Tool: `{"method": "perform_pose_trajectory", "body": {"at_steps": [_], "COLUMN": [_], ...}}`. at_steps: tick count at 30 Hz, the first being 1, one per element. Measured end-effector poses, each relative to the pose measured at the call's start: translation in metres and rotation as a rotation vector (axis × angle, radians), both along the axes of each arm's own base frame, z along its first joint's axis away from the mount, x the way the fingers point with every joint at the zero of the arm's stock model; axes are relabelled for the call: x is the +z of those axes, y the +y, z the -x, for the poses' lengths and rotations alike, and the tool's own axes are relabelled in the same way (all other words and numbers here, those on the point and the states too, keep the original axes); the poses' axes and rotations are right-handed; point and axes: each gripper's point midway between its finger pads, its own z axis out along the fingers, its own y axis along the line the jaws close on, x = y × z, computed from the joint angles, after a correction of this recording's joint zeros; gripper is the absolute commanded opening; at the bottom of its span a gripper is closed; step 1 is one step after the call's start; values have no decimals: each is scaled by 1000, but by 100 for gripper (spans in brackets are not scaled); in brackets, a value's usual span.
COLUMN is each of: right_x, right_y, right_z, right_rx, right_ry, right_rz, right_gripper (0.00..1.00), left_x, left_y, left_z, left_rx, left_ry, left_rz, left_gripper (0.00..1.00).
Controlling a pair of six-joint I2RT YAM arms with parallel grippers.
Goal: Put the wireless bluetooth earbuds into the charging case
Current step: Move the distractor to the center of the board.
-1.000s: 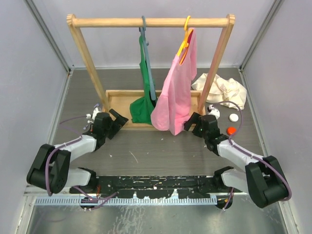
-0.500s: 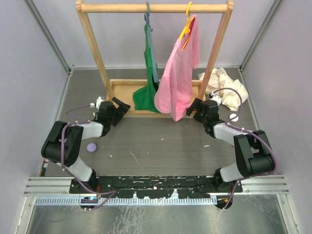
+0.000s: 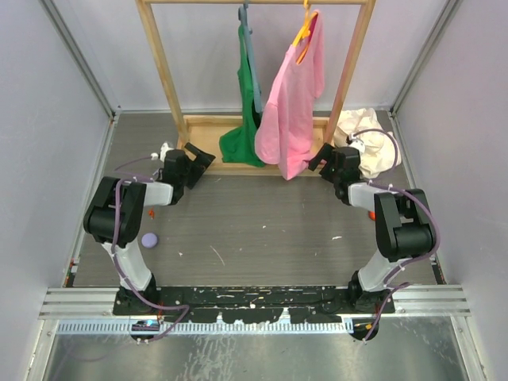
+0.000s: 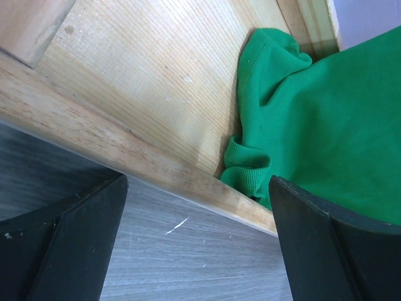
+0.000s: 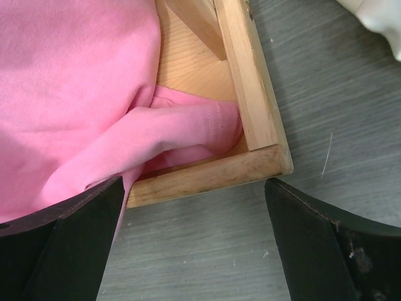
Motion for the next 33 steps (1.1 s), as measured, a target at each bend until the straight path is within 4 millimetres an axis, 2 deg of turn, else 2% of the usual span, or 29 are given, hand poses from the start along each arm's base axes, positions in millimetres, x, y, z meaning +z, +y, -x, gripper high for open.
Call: {"method": "perform_pose_trajectory", "body": {"at_steps": [5,11,17,22,28,33], "right_x": [1,7,38,64,62,69], "right_y": [-4,-4,-6,-9,-13,-11], "right_z": [-14,-11,4,25,65,92], "right_rx": [10,22,26,23,30,61], "right_ry": [-8,-22,-80,-117,-83,-84], "right_rz": [9,14,18,21,35,35], "right_gripper": [100,100,100,100,100,100], "left_x": [1,2,18,41,54,74], "left_y": [-5,-4,1,7,19,36], "left_z": [-12,-9,9,32,79,121], "left_rx": [-30,-44,-58,-74,-102,-98], "left_ry": [-13,-14,-23,-34,7,21], "left_rz": [-4,-16,-44,-73,-133,-194], "left_gripper": [98,98,98,98,98,98]}}
